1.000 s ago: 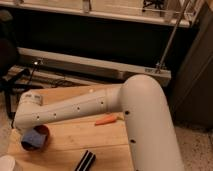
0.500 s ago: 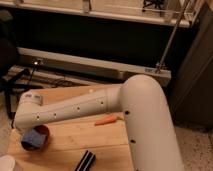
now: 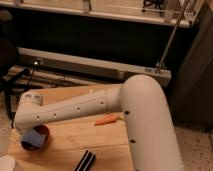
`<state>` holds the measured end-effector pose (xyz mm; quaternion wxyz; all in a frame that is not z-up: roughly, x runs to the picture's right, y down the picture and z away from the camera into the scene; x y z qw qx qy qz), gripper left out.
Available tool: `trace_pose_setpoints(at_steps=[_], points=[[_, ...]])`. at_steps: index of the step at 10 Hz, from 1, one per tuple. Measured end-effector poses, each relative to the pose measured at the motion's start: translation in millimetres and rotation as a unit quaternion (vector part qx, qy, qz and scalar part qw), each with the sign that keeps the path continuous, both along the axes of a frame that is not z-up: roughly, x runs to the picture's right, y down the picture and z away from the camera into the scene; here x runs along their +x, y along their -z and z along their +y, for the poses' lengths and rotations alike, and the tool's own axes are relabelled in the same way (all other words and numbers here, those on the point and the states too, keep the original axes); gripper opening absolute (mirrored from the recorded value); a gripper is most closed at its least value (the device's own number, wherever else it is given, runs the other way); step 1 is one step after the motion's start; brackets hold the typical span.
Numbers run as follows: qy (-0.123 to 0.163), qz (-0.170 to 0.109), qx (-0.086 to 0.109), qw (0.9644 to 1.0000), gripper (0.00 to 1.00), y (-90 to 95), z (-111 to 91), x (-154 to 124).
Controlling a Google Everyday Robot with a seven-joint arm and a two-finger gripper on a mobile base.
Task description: Pick up the ceramic cup
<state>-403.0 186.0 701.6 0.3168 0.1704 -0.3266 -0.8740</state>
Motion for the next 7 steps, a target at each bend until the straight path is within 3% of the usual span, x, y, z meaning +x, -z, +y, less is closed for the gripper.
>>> trace_pose_setpoints(at_steps=[1, 3, 7], points=[[0.003, 0.001, -0.001, 1.0000, 0.80, 0.4, 0, 0], [0.034, -0.006, -0.004, 0.9994, 0.80, 17.6, 7, -15], [0.103, -0.008, 0.007, 0.9946, 0.80, 55.6, 8, -43]])
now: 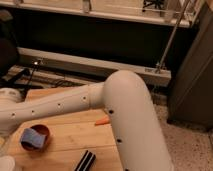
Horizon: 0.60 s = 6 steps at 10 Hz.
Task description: Pick up the ceramic cup
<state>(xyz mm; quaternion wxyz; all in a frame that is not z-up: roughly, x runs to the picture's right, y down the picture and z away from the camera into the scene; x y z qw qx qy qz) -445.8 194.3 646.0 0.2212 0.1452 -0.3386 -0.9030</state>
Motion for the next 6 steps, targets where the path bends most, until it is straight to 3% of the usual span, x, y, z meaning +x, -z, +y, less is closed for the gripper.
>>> trace_pose_setpoints(at_steps=[3, 6], points=[[0.056, 0.020, 0.005, 0.9982, 0.80, 17.0, 12, 3], [0.112, 0.036, -0.008, 0.9931, 0.80, 31.7, 48, 4]])
